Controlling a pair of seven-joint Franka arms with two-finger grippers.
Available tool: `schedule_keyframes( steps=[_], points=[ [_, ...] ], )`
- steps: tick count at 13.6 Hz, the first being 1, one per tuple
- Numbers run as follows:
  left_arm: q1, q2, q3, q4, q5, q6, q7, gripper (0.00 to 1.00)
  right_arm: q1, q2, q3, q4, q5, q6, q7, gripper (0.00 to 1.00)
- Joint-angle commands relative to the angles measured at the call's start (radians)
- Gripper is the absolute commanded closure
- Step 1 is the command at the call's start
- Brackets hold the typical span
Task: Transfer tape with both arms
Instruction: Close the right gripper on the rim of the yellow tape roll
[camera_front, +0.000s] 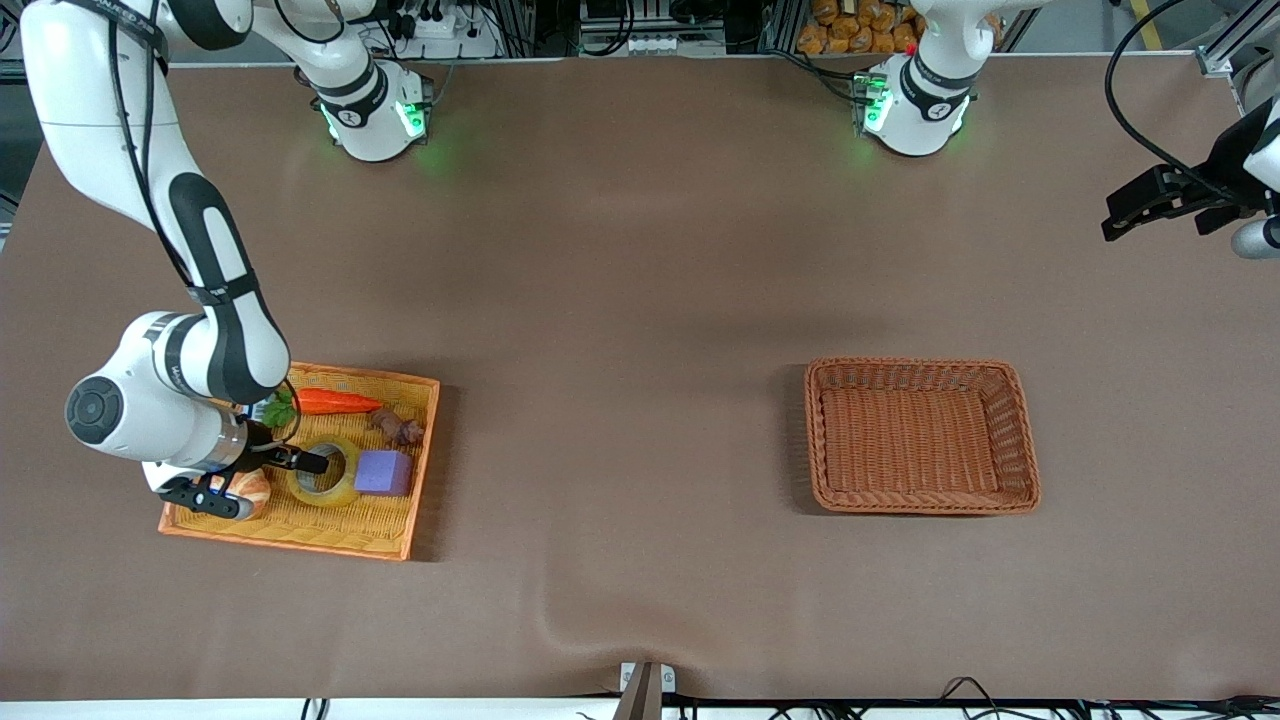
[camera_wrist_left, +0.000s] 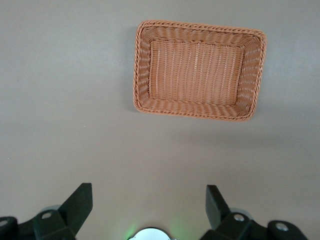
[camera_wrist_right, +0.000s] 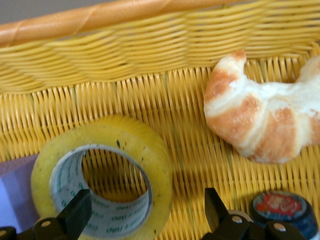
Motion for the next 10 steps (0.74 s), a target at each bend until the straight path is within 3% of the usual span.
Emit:
schedule_keyframes(
  steps=[1,4,7,8,10],
  points=[
    [0.010,-0.005,-0.002,-0.004,-0.008,0.003,0.033,0.00,-0.002,0.025,0.004,0.022,0.009,0.011,0.004,0.00],
    [0.024,-0.005,-0.002,-0.005,-0.008,0.003,0.033,0.00,-0.001,0.039,0.003,0.018,0.007,0.043,0.002,0.01],
    [0.025,-0.005,-0.002,-0.005,-0.008,0.003,0.033,0.00,-0.002,0.039,0.004,0.018,0.007,0.042,0.004,0.76],
    [0.025,-0.005,-0.002,-0.005,-0.008,0.003,0.033,0.00,-0.004,0.039,0.004,0.018,0.009,0.042,0.005,0.88],
    [0.024,-0.005,-0.002,-0.004,-0.008,0.003,0.033,0.00,-0.005,0.037,0.004,0.018,0.009,0.042,0.005,0.95]
  ],
)
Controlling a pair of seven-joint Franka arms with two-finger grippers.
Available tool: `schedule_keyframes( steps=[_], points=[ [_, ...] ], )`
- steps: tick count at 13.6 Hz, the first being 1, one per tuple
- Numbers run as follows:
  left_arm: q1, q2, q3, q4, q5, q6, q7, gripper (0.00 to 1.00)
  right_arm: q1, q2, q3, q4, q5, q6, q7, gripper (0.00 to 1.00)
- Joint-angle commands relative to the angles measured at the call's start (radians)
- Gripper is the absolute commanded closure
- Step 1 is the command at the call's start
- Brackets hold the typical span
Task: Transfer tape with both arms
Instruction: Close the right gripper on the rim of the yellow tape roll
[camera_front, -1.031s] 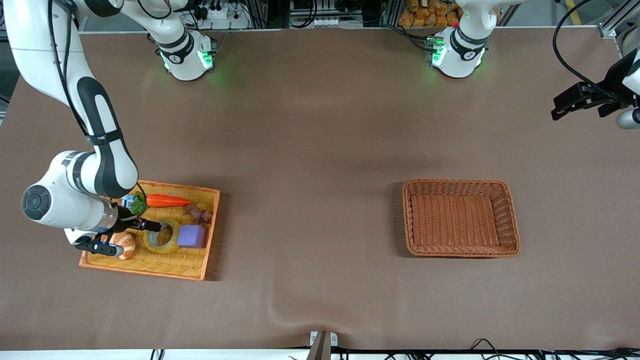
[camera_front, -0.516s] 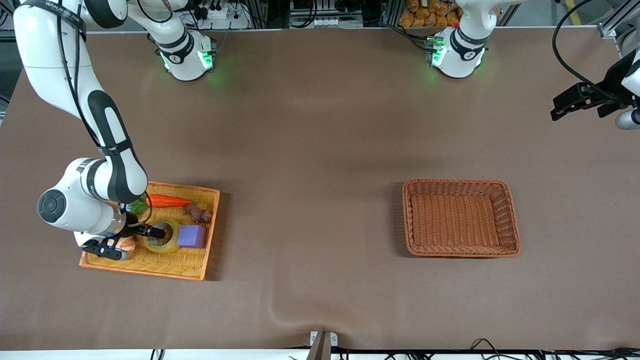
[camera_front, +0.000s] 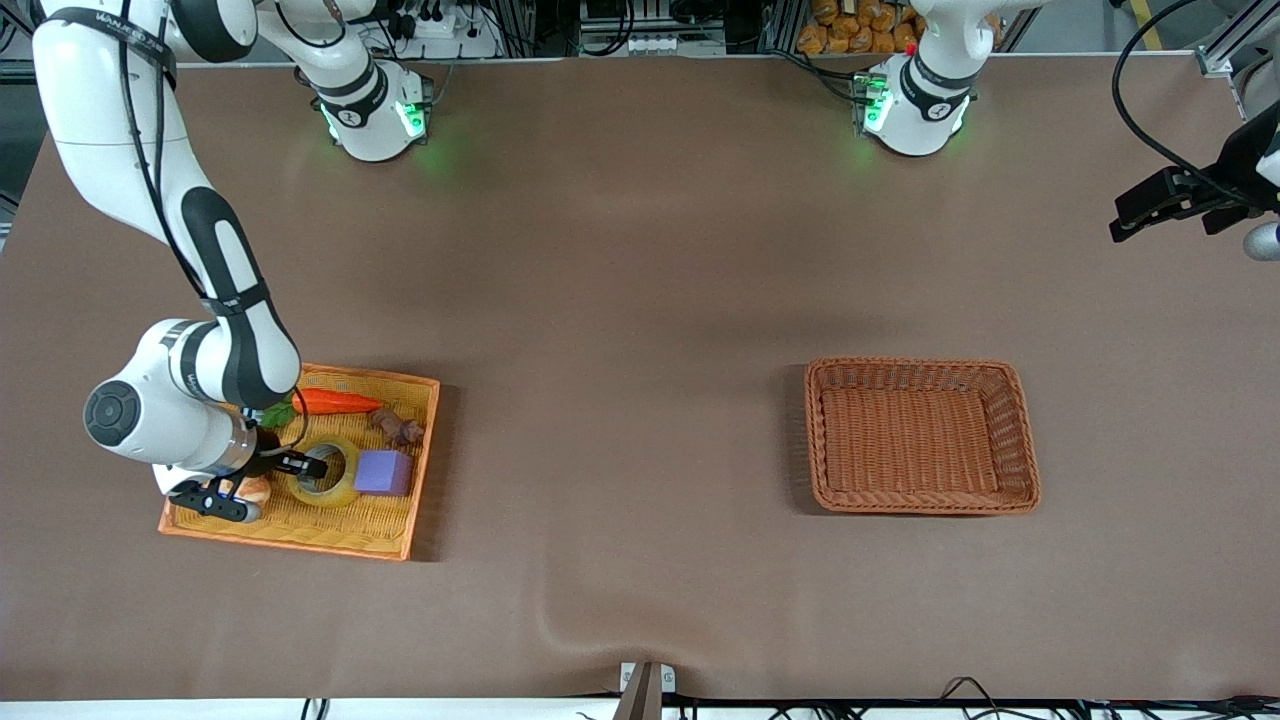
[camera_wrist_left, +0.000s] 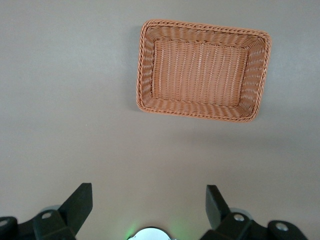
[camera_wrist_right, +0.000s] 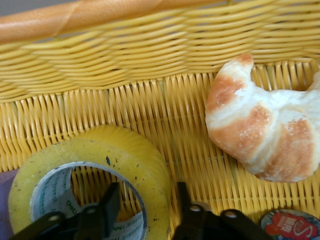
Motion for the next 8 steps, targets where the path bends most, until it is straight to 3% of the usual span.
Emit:
schedule_keyframes(
  steps=[1,8],
  points=[
    [0.009,-0.006,-0.003,-0.003,-0.006,0.003,0.033,0.00,-0.007,0.008,0.004,0.017,0.010,0.001,0.005,0.98],
    [0.016,-0.006,-0.003,-0.011,-0.008,0.003,0.033,0.00,-0.013,0.002,0.004,0.017,0.012,-0.005,0.004,1.00]
  ],
)
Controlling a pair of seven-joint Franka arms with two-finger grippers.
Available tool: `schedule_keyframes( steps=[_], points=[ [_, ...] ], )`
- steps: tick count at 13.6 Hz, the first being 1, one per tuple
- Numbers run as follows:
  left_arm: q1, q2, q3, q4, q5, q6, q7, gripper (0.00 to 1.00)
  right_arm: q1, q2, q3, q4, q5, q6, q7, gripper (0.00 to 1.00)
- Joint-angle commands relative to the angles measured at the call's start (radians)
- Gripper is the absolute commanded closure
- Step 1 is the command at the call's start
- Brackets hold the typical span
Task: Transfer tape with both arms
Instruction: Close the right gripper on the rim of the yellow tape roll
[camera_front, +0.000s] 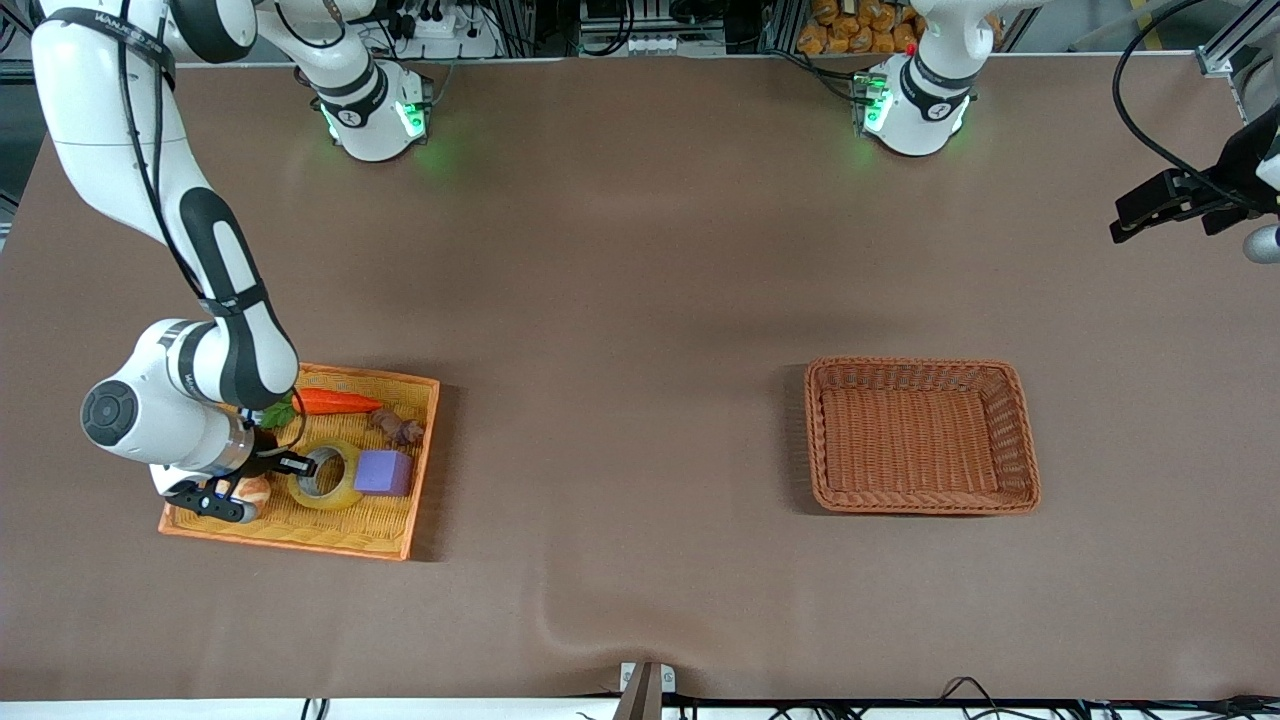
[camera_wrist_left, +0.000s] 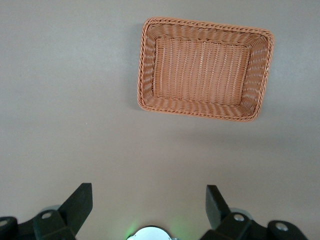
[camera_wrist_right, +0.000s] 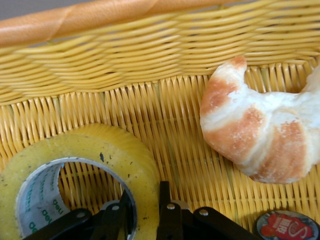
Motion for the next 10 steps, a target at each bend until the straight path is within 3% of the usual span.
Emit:
schedule_keyframes(
  steps=[1,6,10],
  points=[
    [0.011,-0.006,-0.004,-0.006,-0.006,0.003,0.033,0.00,-0.012,0.000,0.008,0.016,0.012,-0.008,0.002,1.00],
    [0.011,-0.004,-0.004,-0.009,-0.008,0.004,0.031,0.00,-0.012,-0.034,0.006,0.021,0.010,-0.026,-0.015,1.00],
    [0.008,-0.004,-0.006,-0.009,-0.008,0.006,0.031,0.00,-0.012,-0.098,-0.003,0.022,0.012,-0.117,-0.015,1.00]
  ],
)
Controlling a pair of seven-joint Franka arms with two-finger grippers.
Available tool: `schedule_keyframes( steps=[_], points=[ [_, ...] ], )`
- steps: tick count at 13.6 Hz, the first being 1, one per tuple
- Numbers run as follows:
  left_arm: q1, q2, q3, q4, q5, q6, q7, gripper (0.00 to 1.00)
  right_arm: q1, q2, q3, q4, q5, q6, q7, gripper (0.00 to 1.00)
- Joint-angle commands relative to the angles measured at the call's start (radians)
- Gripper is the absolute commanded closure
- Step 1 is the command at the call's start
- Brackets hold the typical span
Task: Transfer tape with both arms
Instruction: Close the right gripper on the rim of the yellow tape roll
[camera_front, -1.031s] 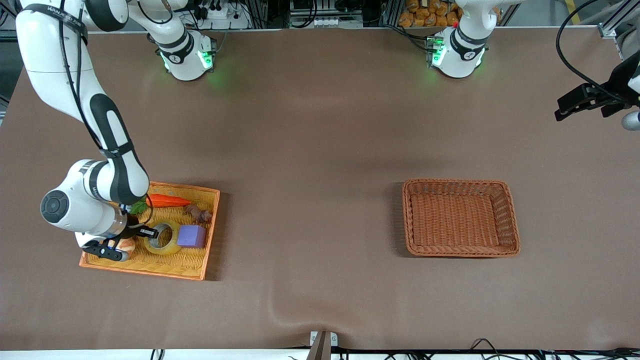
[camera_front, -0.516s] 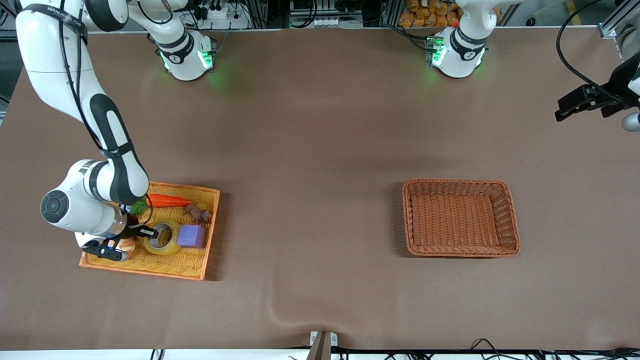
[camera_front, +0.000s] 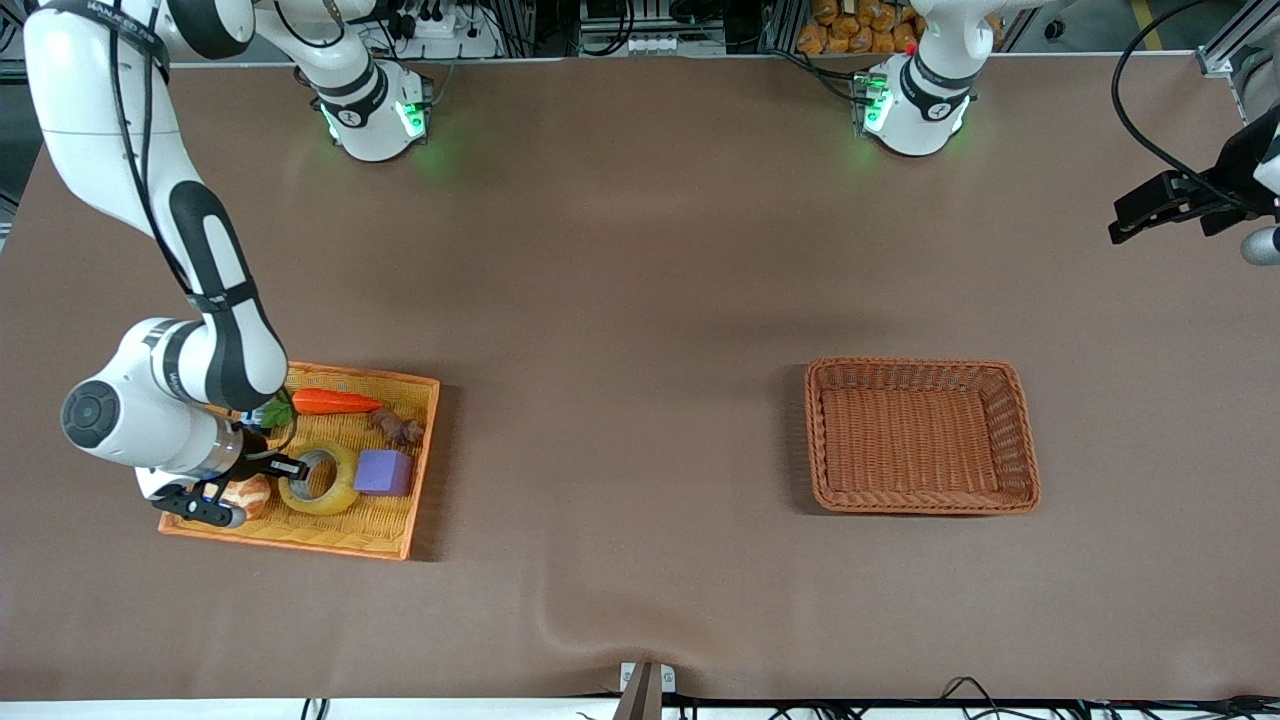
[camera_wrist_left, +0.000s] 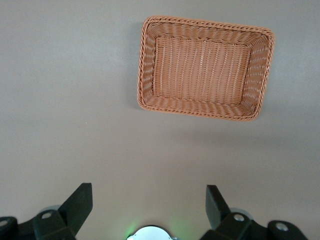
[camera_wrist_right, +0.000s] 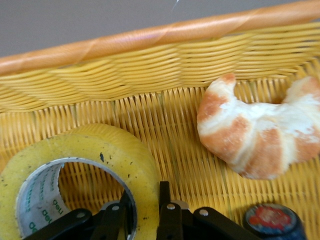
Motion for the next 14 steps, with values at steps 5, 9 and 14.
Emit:
schedule_keyframes(
  steps=[5,9,14],
  points=[
    [0.002,-0.007,-0.014,-0.004,-0.008,0.009,0.022,0.00,0.002,-0.148,0.005,0.046,0.013,-0.242,-0.001,1.00],
    [0.001,-0.001,-0.014,-0.004,-0.008,0.010,0.020,0.00,0.043,-0.183,0.012,0.097,0.022,-0.374,0.043,1.00],
    [0.001,0.001,-0.014,-0.006,-0.008,0.012,0.017,0.00,0.074,-0.189,0.107,0.150,0.021,-0.388,0.301,1.00]
  ],
)
